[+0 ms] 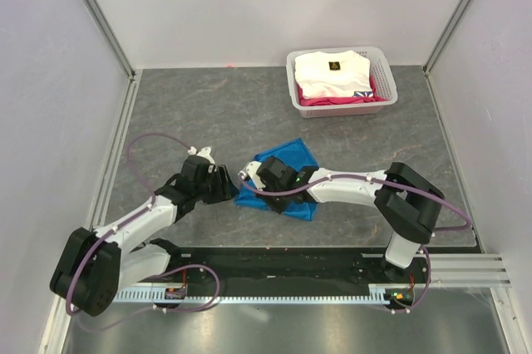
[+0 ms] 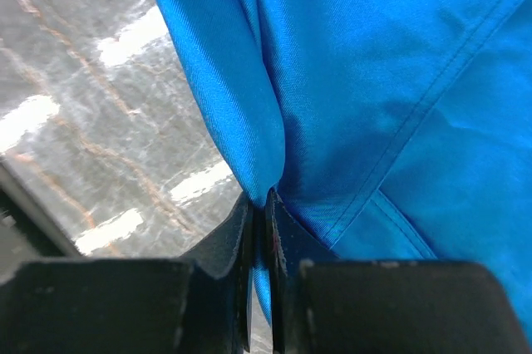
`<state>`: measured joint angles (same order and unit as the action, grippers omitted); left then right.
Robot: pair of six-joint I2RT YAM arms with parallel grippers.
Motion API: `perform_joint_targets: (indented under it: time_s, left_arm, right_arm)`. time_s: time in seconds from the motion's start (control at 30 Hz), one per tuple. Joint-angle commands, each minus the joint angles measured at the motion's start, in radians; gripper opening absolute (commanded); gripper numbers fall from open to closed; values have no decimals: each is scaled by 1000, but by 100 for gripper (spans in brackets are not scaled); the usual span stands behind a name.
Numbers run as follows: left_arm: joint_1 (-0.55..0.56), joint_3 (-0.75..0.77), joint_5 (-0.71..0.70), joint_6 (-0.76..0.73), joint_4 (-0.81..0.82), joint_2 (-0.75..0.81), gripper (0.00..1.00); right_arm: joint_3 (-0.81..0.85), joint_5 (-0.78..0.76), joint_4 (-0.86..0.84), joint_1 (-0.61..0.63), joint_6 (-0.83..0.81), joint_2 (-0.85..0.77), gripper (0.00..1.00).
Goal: Fold the napkin, place the utensils inside, and roll it up
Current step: Roll the napkin with the utensil
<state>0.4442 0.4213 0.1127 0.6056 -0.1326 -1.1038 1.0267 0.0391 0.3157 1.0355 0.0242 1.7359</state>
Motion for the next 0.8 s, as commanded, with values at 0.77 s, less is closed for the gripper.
perform_joint_targets:
  time_s: [0.77]
  left_arm:
    - [-2, -138, 205, -93, 314, 44, 65]
  right_arm:
    - [7, 666, 22, -351, 52, 247, 0]
